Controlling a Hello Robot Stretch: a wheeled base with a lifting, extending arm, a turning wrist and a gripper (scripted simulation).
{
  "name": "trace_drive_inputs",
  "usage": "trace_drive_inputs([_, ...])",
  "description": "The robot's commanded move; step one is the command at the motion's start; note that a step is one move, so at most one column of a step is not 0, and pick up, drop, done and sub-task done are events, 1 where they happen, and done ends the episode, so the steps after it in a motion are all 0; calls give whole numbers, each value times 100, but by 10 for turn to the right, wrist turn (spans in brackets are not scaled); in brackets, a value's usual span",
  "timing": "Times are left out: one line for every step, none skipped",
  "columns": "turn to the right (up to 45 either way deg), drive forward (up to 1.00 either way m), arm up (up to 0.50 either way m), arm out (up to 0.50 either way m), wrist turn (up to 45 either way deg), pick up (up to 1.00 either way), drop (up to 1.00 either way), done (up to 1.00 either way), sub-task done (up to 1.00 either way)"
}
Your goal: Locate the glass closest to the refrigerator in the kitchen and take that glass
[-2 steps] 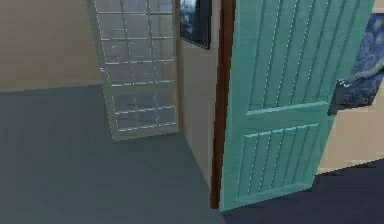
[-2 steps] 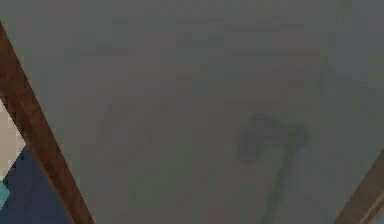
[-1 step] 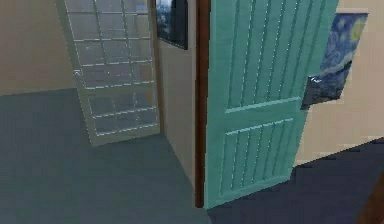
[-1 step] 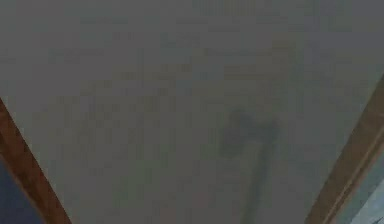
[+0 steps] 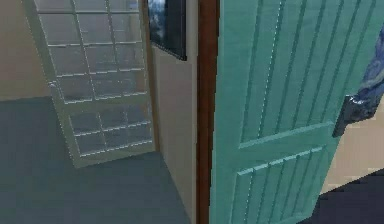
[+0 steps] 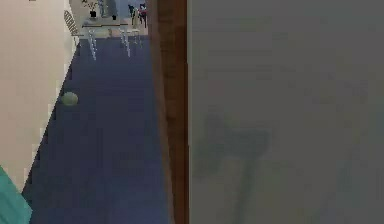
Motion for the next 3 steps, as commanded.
trace_drive_inputs([210, 0, 0, 0, 0, 0, 0, 0, 0])
trace_drive_inputs([0, 30, 0, 0, 0, 0, 0, 0, 0])
trace_drive_inputs([450, 0, 0, 0, 0, 0, 0, 0, 0])
